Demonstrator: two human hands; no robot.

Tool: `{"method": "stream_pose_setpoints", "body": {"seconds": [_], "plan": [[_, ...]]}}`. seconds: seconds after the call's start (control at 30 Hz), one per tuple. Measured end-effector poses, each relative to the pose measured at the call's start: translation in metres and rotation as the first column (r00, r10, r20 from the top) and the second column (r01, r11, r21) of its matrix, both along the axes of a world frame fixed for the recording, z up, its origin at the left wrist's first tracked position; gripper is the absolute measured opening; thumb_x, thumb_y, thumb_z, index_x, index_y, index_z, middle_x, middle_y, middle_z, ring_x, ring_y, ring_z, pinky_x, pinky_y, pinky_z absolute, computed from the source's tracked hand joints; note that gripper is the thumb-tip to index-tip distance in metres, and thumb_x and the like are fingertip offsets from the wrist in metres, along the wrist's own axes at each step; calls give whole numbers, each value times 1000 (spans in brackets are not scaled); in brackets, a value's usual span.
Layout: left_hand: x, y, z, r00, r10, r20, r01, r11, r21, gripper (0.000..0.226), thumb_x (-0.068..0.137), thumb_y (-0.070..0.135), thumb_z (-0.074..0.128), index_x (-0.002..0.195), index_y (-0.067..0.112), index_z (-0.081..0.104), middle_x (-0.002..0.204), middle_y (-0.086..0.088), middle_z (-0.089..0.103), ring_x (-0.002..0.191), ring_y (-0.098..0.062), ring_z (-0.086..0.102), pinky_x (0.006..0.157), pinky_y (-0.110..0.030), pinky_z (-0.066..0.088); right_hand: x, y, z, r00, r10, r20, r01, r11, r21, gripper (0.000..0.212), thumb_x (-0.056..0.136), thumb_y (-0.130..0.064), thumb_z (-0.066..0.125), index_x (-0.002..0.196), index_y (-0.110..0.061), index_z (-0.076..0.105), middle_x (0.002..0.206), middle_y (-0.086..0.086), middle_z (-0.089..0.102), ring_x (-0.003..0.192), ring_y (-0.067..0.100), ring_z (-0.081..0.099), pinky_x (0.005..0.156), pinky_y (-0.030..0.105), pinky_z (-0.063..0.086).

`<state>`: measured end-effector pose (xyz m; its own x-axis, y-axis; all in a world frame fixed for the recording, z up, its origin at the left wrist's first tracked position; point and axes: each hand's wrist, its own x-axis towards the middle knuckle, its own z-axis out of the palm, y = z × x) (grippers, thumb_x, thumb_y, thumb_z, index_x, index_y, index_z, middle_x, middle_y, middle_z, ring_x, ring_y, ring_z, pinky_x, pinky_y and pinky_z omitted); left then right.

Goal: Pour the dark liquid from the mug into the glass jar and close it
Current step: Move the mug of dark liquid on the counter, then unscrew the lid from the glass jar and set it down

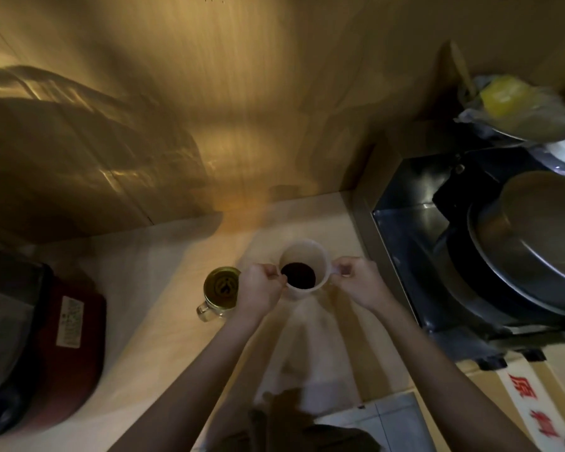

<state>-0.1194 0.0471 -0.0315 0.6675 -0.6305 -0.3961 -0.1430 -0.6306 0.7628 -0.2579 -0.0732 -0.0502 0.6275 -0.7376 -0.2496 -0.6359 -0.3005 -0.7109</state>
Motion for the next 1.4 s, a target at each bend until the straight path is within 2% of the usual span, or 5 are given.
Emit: {"method": "stream_pose_setpoints", "body": {"seconds": [0.23,0.7,0.87,1.1,1.4], "plan": [[-22,23,-23,998,9,-69,-6,999,40,10,72,8,64,63,6,64,76,-24,68,70,-32,62,72,-42,52,-23,22,-19,998,-49,-47,51,997,51,19,65,-21,64,54,-32,53,71,11,67,80,32,67,76,43,53],[-9,60,0,997,-17,-80,11,997,-79,17,85,13,54,94,8,68,87,-11,70,83,-20,65,75,-30,46,9,24,18,979,170,-113,-192,954,-229,31,92,-11,51,121,-6,57,121,11,59,113,25,52,91,31,42],[14,97,7,959,278,60,-253,931,-263,14,78,12,62,90,18,68,83,-3,69,76,-10,63,78,-33,52,54,56,42,883,466,-57,-464,847,-260,38,91,-23,54,127,-10,54,127,7,54,121,22,45,95,33,39],[32,112,-42,953,33,300,-21,999,-41,92,60,31,79,137,9,32,142,-11,41,130,-25,36,108,-36,31,114,91,27,771,576,-272,-634,735,-240,87,79,-50,66,147,-21,21,142,4,38,131,23,33,103,38,35],[41,98,-68,972,81,222,-55,991,-123,91,56,35,82,133,13,39,136,-8,50,122,-21,46,99,-29,37,134,90,10,723,591,-358,-686,674,-274,78,76,-53,66,138,-18,36,129,5,43,121,24,41,96,37,41]]}}
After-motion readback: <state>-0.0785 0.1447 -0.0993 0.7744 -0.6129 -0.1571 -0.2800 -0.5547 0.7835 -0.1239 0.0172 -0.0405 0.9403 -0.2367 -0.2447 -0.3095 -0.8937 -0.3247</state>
